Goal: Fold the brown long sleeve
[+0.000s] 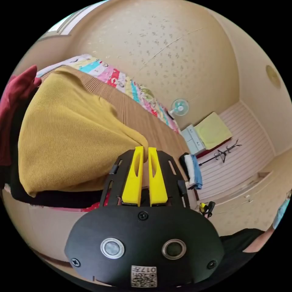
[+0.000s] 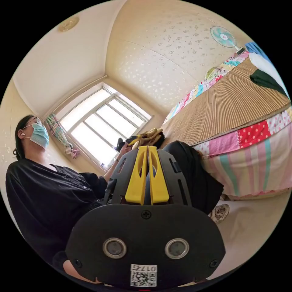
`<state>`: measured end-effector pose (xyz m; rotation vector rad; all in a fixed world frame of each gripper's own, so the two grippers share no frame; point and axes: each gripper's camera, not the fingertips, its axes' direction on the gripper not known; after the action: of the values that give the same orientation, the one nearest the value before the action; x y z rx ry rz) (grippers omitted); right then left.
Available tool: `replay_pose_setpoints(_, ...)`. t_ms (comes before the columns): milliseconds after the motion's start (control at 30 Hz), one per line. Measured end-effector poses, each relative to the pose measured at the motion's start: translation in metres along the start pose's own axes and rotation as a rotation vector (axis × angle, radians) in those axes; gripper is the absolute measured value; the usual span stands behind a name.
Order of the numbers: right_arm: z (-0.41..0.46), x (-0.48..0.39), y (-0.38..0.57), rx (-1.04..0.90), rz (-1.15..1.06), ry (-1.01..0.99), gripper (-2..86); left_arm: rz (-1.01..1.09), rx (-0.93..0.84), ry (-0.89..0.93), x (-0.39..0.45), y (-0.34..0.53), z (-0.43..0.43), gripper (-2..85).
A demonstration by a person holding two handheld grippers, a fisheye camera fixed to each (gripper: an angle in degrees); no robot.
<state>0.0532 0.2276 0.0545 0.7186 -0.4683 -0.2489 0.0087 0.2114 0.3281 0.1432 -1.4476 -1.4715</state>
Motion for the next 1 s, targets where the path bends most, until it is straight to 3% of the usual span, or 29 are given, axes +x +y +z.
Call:
replay_pose_setpoints(100, -0.026, -0.002, 0.002, 0.005, 0.001, 0.079, 0.4, 0.254, 0.058, 0.129, 0.088, 0.006, -0.055, 2.1)
replay_pose_setpoints(200, -0.045, 0.001, 0.001, 0.057, 0.009, 0.034, 0.4, 0.528, 0.027, 0.322, 0.168, 0.047, -0.1, 2.4)
replay_pose_setpoints(267, -0.052, 0.005, 0.001, 0.088, 0.01, 0.011, 0.6, 0.7, -0.059, 0.414, 0.204, 0.099, -0.118, 3.0)
replay_pose_setpoints(333, -0.053, 0.011, 0.0, 0.101, 0.019, -0.007, 0.8, 0.78, -0.181, 0.386, 0.213, 0.138, -0.115, 3.5)
replay_pose_setpoints(467, -0.031, 0.035, -0.006, -0.007, 0.095, -0.05, 2.6, 0.659, -0.414, 0.317, 0.172, 0.204, -0.085, 4.8)
replay_pose_setpoints(567, -0.006, 0.051, -0.008, -0.102, 0.152, -0.085, 5.1, 0.388, -0.455, 0.42, 0.109, 0.217, -0.08, 6.0)
replay_pose_setpoints(667, 0.014, 0.064, -0.008, -0.159, 0.198, -0.113, 7.3, 0.251, -0.43, 0.461, 0.073, 0.216, -0.085, 7.8)
replay_pose_setpoints(867, 0.043, 0.054, -0.02, -0.179, 0.15, -0.2, 3.1, 0.311, -0.473, 0.344, 0.103, 0.191, -0.059, 9.7)
replay_pose_setpoints(1000, 0.028, 0.043, -0.035, -0.162, 0.104, 0.043, 5.5, 0.352, -0.498, 0.415, 0.124, 0.18, -0.035, 10.0)
